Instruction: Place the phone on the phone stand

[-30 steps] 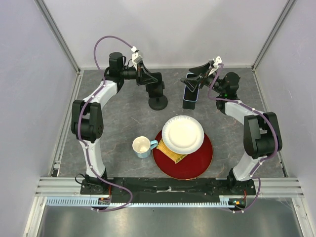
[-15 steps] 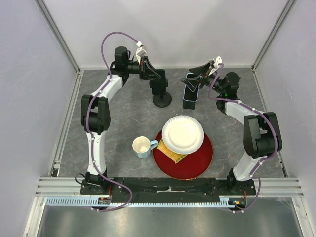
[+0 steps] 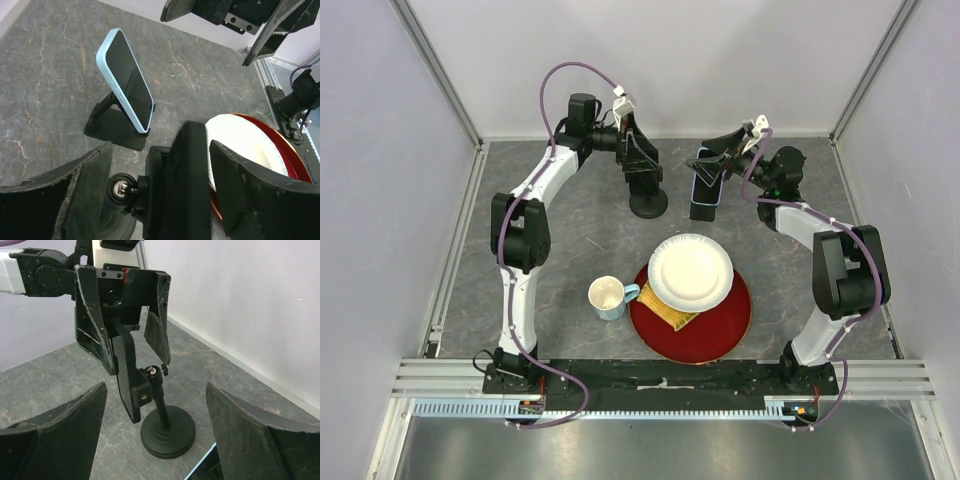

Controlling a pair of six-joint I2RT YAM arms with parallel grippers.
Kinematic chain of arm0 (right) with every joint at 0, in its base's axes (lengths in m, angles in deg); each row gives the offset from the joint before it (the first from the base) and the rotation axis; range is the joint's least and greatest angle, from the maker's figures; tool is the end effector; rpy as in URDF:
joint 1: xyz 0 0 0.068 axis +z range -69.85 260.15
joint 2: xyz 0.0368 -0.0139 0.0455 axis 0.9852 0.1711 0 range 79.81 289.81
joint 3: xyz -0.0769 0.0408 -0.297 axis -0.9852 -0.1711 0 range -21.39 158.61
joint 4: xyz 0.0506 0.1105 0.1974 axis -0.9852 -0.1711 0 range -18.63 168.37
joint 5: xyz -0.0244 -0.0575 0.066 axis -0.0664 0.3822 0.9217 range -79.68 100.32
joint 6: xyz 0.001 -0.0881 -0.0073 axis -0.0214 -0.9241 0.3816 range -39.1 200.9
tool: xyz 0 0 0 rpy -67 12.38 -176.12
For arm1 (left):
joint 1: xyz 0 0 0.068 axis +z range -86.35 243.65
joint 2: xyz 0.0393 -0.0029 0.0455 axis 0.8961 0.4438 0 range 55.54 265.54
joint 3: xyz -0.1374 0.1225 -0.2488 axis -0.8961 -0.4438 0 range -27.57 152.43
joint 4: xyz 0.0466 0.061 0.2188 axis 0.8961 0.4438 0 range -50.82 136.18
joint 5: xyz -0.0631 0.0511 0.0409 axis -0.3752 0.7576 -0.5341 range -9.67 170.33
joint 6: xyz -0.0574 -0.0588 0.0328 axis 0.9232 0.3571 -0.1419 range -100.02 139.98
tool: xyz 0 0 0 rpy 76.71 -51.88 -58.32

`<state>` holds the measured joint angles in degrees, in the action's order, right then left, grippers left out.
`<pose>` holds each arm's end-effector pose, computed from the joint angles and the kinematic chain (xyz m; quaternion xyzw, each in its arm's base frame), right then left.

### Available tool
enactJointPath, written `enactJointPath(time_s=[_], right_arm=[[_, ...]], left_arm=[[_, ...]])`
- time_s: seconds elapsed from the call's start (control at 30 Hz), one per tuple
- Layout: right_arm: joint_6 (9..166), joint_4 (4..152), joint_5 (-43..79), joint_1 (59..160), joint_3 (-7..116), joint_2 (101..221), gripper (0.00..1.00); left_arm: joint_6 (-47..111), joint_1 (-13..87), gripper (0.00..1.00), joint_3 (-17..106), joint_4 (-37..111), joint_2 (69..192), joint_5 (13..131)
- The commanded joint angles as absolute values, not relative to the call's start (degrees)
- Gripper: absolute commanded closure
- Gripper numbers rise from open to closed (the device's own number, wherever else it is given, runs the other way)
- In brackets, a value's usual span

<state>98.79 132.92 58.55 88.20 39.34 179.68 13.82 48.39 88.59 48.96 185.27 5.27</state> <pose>0.3845 0.1136 0.3564 -0.2763 0.5789 0.4042 0.6520 0.4824 -0.2103 0.3165 0.4520 0.5889 -0.5420 0.3938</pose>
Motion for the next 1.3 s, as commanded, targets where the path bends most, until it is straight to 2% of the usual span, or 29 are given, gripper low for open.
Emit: enactJointPath(time_s=[0.0,0.2,0.27,0.43,0.5,0.6,0.63,0.7,0.73,0.8,0.83,0.9,1.03,1.17,1.27], right_arm=[[99.35,136.20,60.33,88.06,40.75,179.65,0.14],[99.35,136.12,59.98,88.06,40.75,179.39,0.14],[98.74,134.72,58.76,88.06,40.93,179.04,0.13],[94.26,125.76,51.82,88.14,41.72,177.63,0.12],[92.77,122.77,46.91,87.97,41.98,176.49,0.11],[89.78,112.08,39.11,88.06,43.73,174.47,0.08],[88.73,109.69,37.06,88.06,44.52,173.07,0.04],[88.37,102.76,29.71,88.06,45.32,171.31,0.02],[89.59,101.06,26.79,88.14,45.41,169.13,0.02],[92.05,95.03,18.46,88.06,45.85,167.09,0.02],[93.28,92.81,16.23,88.14,46.46,164.82,0.02],[97.49,84.32,7.23,88.23,46.29,162.00,0.02],[102.42,74.95,-1.43,89.72,36.93,148.24,0.02],[106.37,71.61,-2.07,90.87,28.02,134.24,0.02],[106.39,67.84,2.57,91.57,25.64,124.65,0.02]], left_arm=[[10.92,48.62,0.10,90.82,51.92,181.23,7.82],[12.33,48.97,0.07,89.25,50.52,177.20,10.19],[15.13,49.41,0.07,86.36,45.11,174.91,11.07],[29.17,52.49,0.05,65.11,20.24,161.14,14.49],[32.01,53.63,0.05,55.81,10.58,157.25,19.41],[35.00,53.72,0.05,45.08,5.10,149.16,31.35],[37.88,53.63,0.05,42.60,4.64,147.23,38.78],[42.88,52.94,0.04,36.00,7.08,140.81,46.98],[44.05,52.41,0.04,34.06,9.36,138.62,55.64],[44.94,49.35,0.07,30.71,17.34,131.50,64.64],[45.11,47.94,0.07,30.36,26.43,129.13,72.09],[44.85,44.69,0.08,29.57,33.26,123.59,75.14],[44.68,38.70,0.10,25.53,44.70,112.60,76.38],[47.21,35.18,0.11,18.51,50.41,98.98,76.29],[49.42,35.09,0.12,15.25,53.93,89.22,74.28]])
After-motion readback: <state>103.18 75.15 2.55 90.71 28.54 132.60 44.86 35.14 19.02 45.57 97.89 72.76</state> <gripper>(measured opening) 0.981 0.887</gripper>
